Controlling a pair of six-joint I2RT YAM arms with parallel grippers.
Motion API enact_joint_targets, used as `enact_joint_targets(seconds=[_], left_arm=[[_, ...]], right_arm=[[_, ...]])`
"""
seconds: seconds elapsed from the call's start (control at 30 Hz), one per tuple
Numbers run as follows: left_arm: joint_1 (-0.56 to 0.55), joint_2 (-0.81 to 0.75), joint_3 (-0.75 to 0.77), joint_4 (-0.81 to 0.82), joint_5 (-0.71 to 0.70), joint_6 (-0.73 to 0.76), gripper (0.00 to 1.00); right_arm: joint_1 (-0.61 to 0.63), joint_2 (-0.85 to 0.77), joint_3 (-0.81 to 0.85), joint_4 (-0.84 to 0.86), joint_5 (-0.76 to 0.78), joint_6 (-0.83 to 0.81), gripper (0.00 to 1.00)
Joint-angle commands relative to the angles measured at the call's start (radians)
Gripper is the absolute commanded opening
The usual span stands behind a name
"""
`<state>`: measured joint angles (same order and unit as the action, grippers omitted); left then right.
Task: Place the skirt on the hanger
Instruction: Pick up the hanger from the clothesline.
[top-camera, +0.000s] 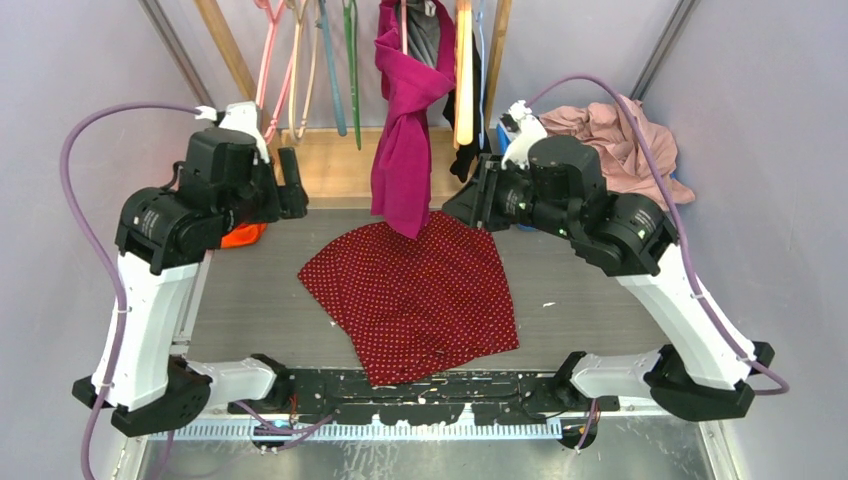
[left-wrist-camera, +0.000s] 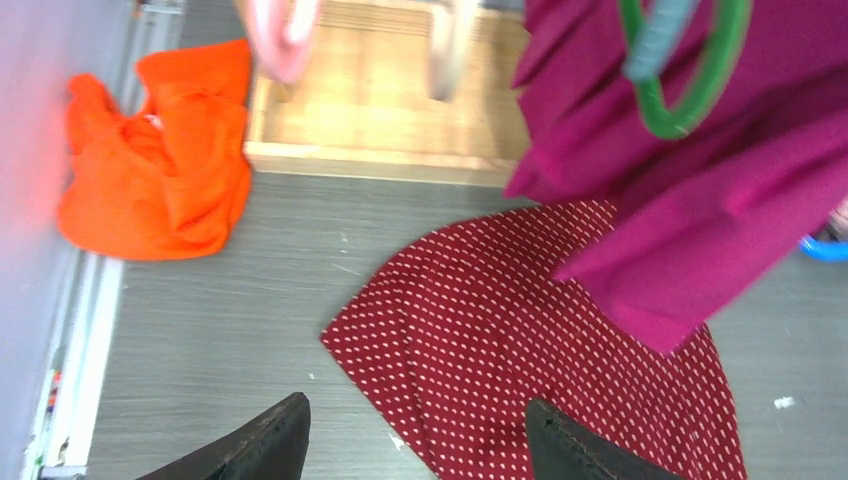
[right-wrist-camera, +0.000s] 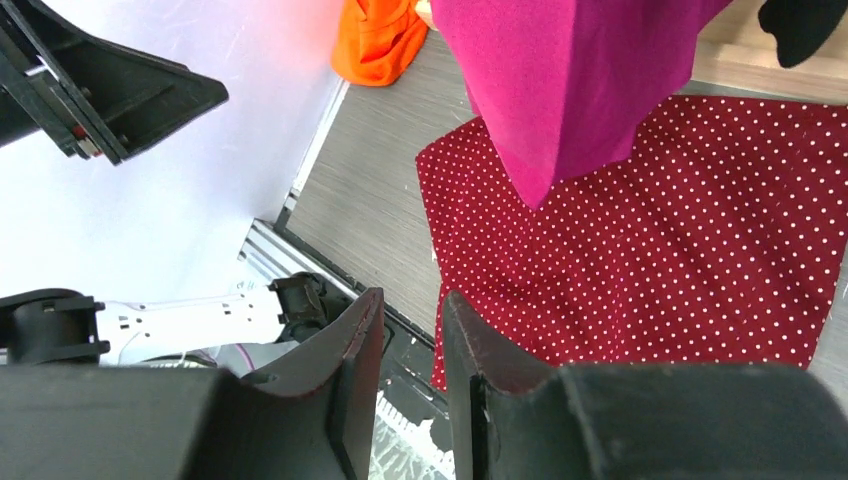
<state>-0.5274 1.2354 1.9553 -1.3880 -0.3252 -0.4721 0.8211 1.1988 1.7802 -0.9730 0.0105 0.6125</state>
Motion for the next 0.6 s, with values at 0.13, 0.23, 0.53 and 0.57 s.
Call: enact_joint_targets(seconds=[0.13, 0.23, 0.53, 0.57], left_arm=[[0.239, 0.097, 0.202, 0.024, 0.056, 0.117, 0.77], [0.332, 0.174, 0.33, 0.019, 0.145, 0.151, 0.78], [0.472, 0.32, 0.424, 0.109, 0.348, 0.189, 0.77], [0.474, 0.332, 0.42, 0.122, 0.352, 0.195, 0.77]], right_arm=[[0.085, -0.003, -0.056, 0.041, 0.082, -0.009, 0.34], [0.093, -0.048, -0.147, 0.065, 0.091, 0.014, 0.34], [0.096, -0.136, -0.287, 0.061, 0.121, 0.025, 0.33], [0.095, -0.144, -0.295, 0.058, 0.119, 0.024, 0.34]])
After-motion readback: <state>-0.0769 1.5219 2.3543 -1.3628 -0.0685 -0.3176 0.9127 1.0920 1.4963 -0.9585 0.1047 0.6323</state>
